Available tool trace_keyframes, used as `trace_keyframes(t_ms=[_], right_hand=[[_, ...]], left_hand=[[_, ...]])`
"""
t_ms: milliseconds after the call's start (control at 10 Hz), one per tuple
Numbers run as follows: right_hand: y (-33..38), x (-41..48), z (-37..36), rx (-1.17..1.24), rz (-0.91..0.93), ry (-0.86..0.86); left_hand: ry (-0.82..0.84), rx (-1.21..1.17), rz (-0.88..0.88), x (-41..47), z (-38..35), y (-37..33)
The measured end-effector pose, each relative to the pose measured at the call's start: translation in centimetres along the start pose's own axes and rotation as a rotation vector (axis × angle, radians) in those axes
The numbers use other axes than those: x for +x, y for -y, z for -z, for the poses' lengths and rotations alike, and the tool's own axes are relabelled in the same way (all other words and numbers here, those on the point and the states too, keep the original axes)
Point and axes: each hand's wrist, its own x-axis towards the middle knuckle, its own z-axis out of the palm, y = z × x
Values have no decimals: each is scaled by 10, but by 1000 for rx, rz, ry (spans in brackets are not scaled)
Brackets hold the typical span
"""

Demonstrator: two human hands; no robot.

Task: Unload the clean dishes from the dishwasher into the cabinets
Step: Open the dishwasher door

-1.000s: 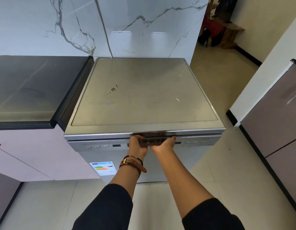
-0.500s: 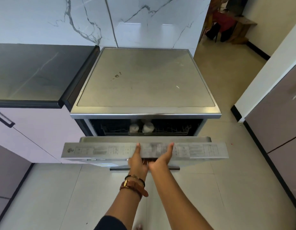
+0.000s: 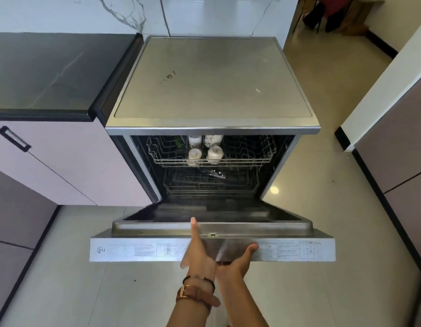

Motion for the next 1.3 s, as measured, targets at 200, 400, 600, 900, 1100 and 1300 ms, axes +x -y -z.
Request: trace_keyframes(t_ms=[200,400,600,900,1100,1300], right_hand=[[-29,36,47,235,62,-68],[-26,40,75,-881,1307,-360],[-3,77,44,-2122,1179,182],[-37,111,110,-2212,1162,192],[-83,172,191,-2179,1122,254],[-128,229,245,-2271,1171,189]], left_hand=[[-96,343,-35,32,44,28],[-96,289,-25,37,75,36],[232,467,134,44,88,25],[325,2287,-952,67,100,24],[538,2489,-804,129,158,77],[524,2385,-939,184,224,137]])
